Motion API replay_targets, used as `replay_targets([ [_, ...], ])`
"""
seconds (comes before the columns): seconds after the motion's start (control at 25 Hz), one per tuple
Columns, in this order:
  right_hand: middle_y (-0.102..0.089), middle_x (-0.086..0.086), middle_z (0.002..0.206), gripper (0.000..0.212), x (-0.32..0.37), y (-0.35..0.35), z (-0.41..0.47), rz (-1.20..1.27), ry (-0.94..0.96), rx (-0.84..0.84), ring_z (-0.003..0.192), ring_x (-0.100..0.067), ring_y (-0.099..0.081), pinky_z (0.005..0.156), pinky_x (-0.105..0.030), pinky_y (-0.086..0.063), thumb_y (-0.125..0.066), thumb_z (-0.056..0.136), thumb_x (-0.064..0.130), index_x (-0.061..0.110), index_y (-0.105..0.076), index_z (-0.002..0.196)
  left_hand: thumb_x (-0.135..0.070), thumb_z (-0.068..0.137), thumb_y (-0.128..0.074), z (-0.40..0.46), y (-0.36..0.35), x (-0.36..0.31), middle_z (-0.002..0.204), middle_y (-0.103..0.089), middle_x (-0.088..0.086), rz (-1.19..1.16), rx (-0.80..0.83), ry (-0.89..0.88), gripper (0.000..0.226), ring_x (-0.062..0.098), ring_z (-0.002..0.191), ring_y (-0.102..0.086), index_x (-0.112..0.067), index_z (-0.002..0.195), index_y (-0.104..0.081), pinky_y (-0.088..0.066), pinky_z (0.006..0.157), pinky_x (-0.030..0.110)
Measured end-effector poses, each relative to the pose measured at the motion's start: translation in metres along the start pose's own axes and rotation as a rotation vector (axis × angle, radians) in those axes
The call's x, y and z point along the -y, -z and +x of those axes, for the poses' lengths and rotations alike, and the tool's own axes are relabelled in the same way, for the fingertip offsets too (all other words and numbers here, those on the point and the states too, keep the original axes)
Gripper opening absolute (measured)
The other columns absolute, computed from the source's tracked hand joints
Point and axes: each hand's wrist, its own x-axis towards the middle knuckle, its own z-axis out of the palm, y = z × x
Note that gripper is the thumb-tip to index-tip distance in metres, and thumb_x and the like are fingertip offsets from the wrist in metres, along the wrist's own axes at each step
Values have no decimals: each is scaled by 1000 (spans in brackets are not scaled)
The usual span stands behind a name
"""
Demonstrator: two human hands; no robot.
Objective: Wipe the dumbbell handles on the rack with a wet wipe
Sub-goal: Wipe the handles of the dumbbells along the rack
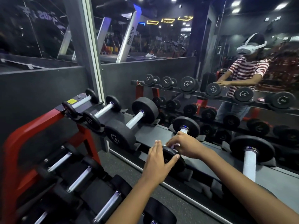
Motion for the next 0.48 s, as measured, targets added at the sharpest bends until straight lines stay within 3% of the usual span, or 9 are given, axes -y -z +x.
replay_targets([
  [0.12,-68,1,98,24,6,4,17,-223,44,139,101,-17,-42,82,-36,-47,-47,90,15,22,-65,103,-67,83,-47,0,0,-1,157,-17,5,-2,8,-3,95,14,144,-11,-10,151,-12,-15,115,25],
  [0.28,-65,4,110,33,-6,13,35,-416,25,238,112,-17,-42,84,-33,-44,-46,89,13,29,-64,111,-81,70,-33,-2,2,-6,158,-15,4,-3,61,27,109,15,145,-10,-12,151,-11,-15,115,26],
  [0.48,-59,5,115,25,-29,9,47,-485,-110,82,110,-18,-51,71,-32,-42,-45,94,16,23,-64,108,-81,69,-32,0,4,-3,158,-13,3,-7,62,46,109,15,145,-9,-14,151,-10,-15,116,28],
])
